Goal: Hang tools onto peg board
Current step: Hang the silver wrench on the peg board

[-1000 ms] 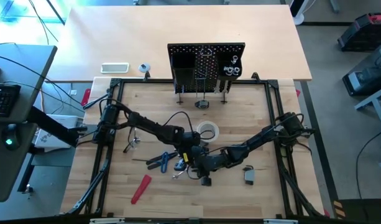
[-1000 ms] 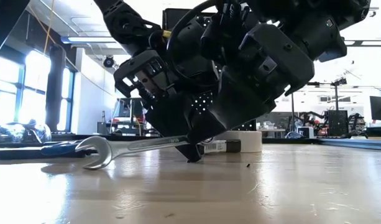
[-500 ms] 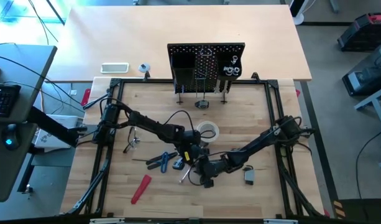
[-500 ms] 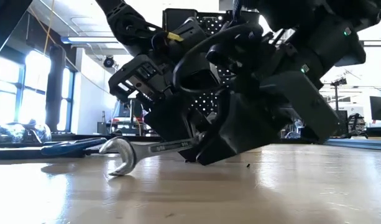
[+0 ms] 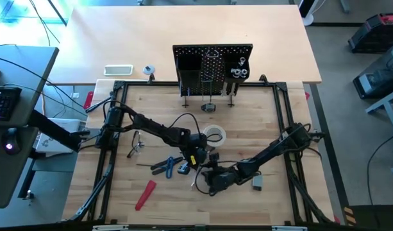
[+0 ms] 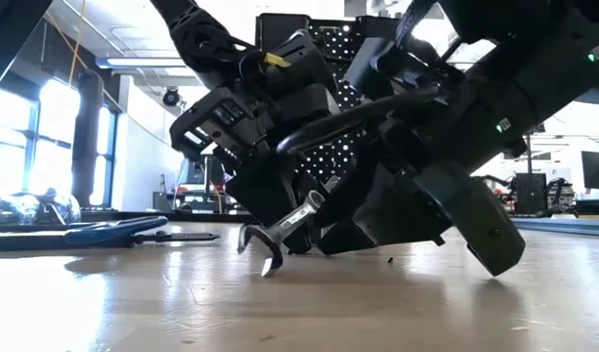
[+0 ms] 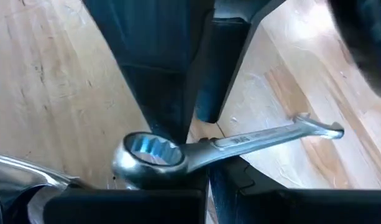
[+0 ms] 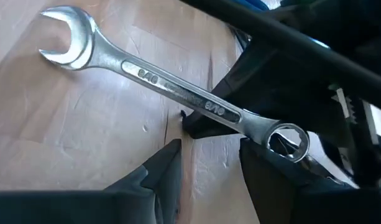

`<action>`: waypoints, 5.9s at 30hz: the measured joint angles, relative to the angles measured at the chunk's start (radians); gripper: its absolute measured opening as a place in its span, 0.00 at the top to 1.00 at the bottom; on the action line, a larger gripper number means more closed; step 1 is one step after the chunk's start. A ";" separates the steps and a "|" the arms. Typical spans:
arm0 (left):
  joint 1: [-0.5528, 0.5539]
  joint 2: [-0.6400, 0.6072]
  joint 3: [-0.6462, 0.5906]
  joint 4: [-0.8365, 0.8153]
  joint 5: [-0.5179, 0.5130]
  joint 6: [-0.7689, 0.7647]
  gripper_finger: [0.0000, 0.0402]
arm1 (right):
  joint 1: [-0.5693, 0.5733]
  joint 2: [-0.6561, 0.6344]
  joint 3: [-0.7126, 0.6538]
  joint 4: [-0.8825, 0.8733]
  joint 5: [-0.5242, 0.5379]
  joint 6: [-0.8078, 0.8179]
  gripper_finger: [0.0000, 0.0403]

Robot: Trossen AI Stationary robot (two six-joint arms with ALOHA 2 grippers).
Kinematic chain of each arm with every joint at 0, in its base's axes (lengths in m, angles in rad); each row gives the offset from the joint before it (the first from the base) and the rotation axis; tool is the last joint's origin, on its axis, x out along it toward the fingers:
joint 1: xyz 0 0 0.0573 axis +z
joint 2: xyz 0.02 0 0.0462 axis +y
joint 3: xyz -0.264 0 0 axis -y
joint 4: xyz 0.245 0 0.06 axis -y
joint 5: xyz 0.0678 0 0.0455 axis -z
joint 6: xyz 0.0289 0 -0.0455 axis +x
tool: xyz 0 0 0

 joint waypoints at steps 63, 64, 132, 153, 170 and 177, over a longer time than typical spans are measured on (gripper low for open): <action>0.049 -0.008 -0.002 0.088 0.010 -0.072 1.00 | 0.013 0.011 0.068 -0.086 -0.040 0.149 0.52; 0.043 -0.006 -0.002 0.097 -0.003 -0.065 1.00 | 0.013 0.011 0.072 -0.086 -0.045 0.141 0.52; -0.112 -0.149 -0.050 -0.005 -0.154 -0.146 0.46 | -0.148 -0.160 -0.033 -0.279 -0.373 0.398 0.97; -0.112 -0.149 -0.049 -0.012 -0.159 -0.154 0.46 | -0.149 -0.205 -0.033 -0.215 -0.351 0.357 0.97; -0.112 -0.150 -0.049 -0.014 -0.159 -0.158 0.46 | -0.177 -0.145 -0.031 -0.258 -0.393 0.407 0.97; -0.112 -0.150 -0.049 -0.015 -0.158 -0.163 0.46 | -0.164 -0.144 -0.031 -0.267 -0.389 0.481 0.97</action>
